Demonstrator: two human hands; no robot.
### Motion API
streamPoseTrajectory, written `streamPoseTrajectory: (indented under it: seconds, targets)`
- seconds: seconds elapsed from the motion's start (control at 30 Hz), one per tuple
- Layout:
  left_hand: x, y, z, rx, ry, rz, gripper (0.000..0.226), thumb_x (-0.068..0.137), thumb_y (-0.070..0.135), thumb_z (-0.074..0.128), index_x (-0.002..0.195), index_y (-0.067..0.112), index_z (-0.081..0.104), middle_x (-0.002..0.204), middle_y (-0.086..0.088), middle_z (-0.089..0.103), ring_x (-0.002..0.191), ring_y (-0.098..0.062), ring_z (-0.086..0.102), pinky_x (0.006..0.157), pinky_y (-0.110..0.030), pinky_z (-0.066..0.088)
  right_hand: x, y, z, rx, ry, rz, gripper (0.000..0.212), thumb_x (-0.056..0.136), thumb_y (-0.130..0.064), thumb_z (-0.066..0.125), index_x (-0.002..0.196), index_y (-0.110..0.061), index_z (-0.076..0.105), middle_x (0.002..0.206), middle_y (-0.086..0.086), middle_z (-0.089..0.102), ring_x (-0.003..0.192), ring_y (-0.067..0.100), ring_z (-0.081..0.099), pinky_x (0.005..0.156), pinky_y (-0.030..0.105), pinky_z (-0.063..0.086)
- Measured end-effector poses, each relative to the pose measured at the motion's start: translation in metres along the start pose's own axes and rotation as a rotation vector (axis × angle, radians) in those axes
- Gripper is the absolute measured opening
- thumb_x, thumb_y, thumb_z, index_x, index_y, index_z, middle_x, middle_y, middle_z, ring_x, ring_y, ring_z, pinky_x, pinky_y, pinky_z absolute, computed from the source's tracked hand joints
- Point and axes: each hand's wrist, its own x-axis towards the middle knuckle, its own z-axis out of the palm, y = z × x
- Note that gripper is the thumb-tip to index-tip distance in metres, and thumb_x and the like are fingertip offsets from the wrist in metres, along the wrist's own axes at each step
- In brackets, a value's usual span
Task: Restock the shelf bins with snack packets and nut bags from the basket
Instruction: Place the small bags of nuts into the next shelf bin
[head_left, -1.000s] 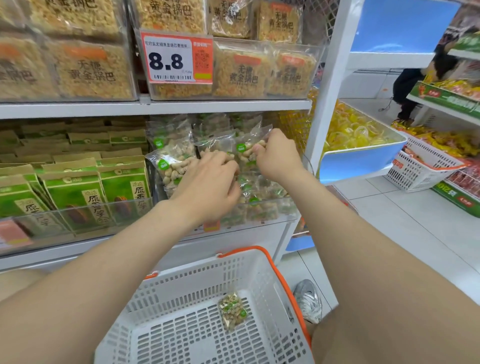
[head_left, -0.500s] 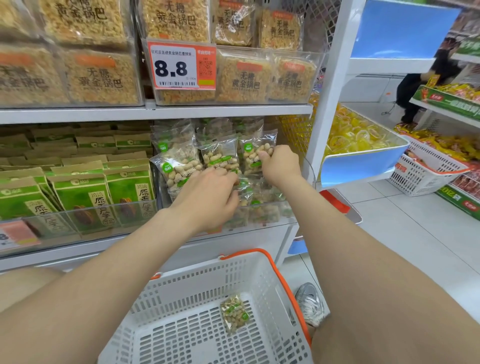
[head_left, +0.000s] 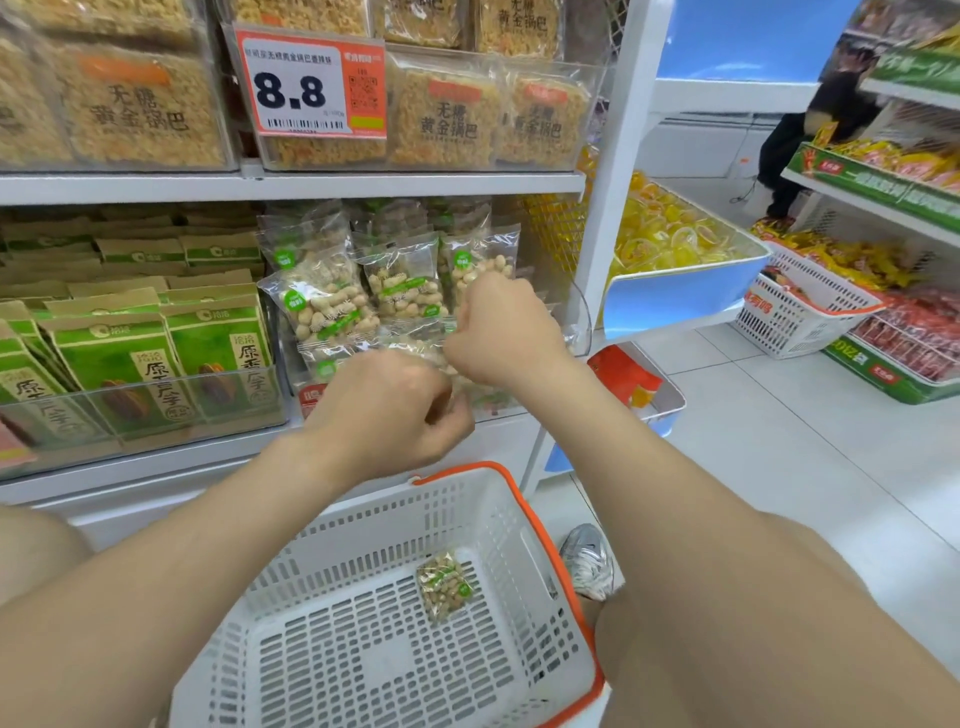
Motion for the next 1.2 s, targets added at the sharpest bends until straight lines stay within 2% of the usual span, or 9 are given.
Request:
streamPoseTrajectory:
  seconds: [0.17, 0.27, 0.47, 0.57, 0.67, 0.77, 0.9, 1.03, 1.2]
  targets:
    - [-0.038, -0.005, 0.047, 0.086, -0.489, 0.145, 0.044, 0.091, 0.042, 0.050, 0.055, 0.015, 0.053, 0.050, 0.000, 0.047, 0.043, -0.024, 0.043, 0.044, -0.030, 0.036, -0.028, 0.023, 0.011, -0.183, -0.475, -0.026, 0.022, 0.085, 0.002, 0.051, 0.066, -0.008, 0.048, 0.058, 0.010, 0.057, 0.056, 0.028, 0.074, 0.058, 0.036, 0.059]
    - [-0.057, -0.002, 0.078, 0.075, -0.735, 0.051, 0.035, 0.093, 0.036, 0.049, 0.065, 0.015, 0.054, 0.059, -0.002, 0.051, 0.050, -0.022, 0.040, 0.050, -0.033, 0.035, -0.037, 0.048, 0.039, -0.321, -0.692, -0.017, 0.017, 0.088, 0.006, 0.049, 0.074, -0.004, 0.053, 0.067, 0.014, 0.061, 0.056, 0.030, 0.067, 0.061, 0.038, 0.057]
    - [-0.101, -0.014, 0.149, 0.043, -1.121, -0.145, 0.025, 0.091, 0.038, 0.049, 0.091, 0.021, 0.068, 0.090, 0.000, 0.069, 0.081, -0.026, 0.067, 0.073, -0.042, 0.059, -0.048, 0.093, 0.108, -0.513, -0.922, 0.017, 0.026, 0.095, -0.002, 0.045, 0.073, -0.014, 0.041, 0.080, 0.005, 0.046, 0.075, 0.027, 0.046, 0.069, 0.038, 0.040]
    - [-0.124, -0.018, 0.188, 0.025, -1.265, -0.190, 0.033, 0.098, 0.040, 0.049, 0.111, 0.018, 0.070, 0.111, -0.003, 0.069, 0.100, -0.027, 0.068, 0.086, -0.045, 0.059, -0.048, 0.104, 0.134, -0.445, -0.947, 0.003, 0.019, 0.098, -0.004, 0.046, 0.110, -0.008, 0.061, 0.107, 0.009, 0.057, 0.091, 0.028, 0.058, 0.080, 0.039, 0.051]
    - [-0.145, -0.015, 0.228, -0.016, -1.323, -0.207, 0.034, 0.098, 0.033, 0.046, 0.118, 0.016, 0.067, 0.116, -0.006, 0.068, 0.102, -0.027, 0.067, 0.091, -0.045, 0.058, -0.050, 0.110, 0.152, -0.420, -0.955, -0.006, 0.044, 0.100, -0.007, 0.048, 0.144, -0.012, 0.051, 0.139, 0.013, 0.051, 0.122, 0.033, 0.057, 0.100, 0.045, 0.052]
    - [-0.161, -0.014, 0.262, -0.038, -1.346, -0.206, 0.039, 0.097, 0.029, 0.048, 0.133, 0.018, 0.061, 0.133, -0.008, 0.062, 0.112, -0.029, 0.065, 0.095, -0.044, 0.056, -0.046, 0.116, 0.166, -0.403, -0.974, 0.007, 0.044, 0.101, -0.007, 0.048, 0.145, -0.012, 0.050, 0.140, 0.014, 0.051, 0.121, 0.033, 0.057, 0.098, 0.044, 0.053]
    - [-0.171, -0.012, 0.298, 0.028, -1.275, -0.125, 0.062, 0.099, 0.017, 0.059, 0.156, 0.021, 0.036, 0.160, -0.008, 0.031, 0.135, -0.037, 0.046, 0.107, -0.049, 0.044, -0.037, 0.128, 0.178, -0.401, -0.967, 0.044, 0.041, 0.101, -0.008, 0.050, 0.142, -0.012, 0.051, 0.139, 0.012, 0.050, 0.121, 0.033, 0.057, 0.096, 0.042, 0.050]
    - [-0.174, -0.007, 0.319, 0.000, -1.283, -0.100, 0.100, 0.092, -0.008, 0.063, 0.168, 0.027, 0.008, 0.175, 0.000, -0.008, 0.159, -0.037, 0.009, 0.118, -0.055, 0.036, -0.027, 0.139, 0.188, -0.422, -0.953, 0.078, 0.041, 0.102, -0.011, 0.051, 0.142, -0.013, 0.051, 0.137, 0.012, 0.052, 0.119, 0.033, 0.058, 0.089, 0.040, 0.048]
    - [-0.192, -0.013, 0.327, 0.053, -1.316, -0.183, 0.091, 0.095, 0.007, 0.066, 0.166, 0.022, 0.010, 0.169, -0.009, 0.015, 0.147, -0.038, 0.028, 0.106, -0.048, 0.041, -0.020, 0.142, 0.201, -0.453, -0.981, 0.089, 0.038, 0.101, -0.012, 0.050, 0.138, -0.013, 0.054, 0.134, 0.011, 0.054, 0.113, 0.033, 0.060, 0.087, 0.040, 0.049]
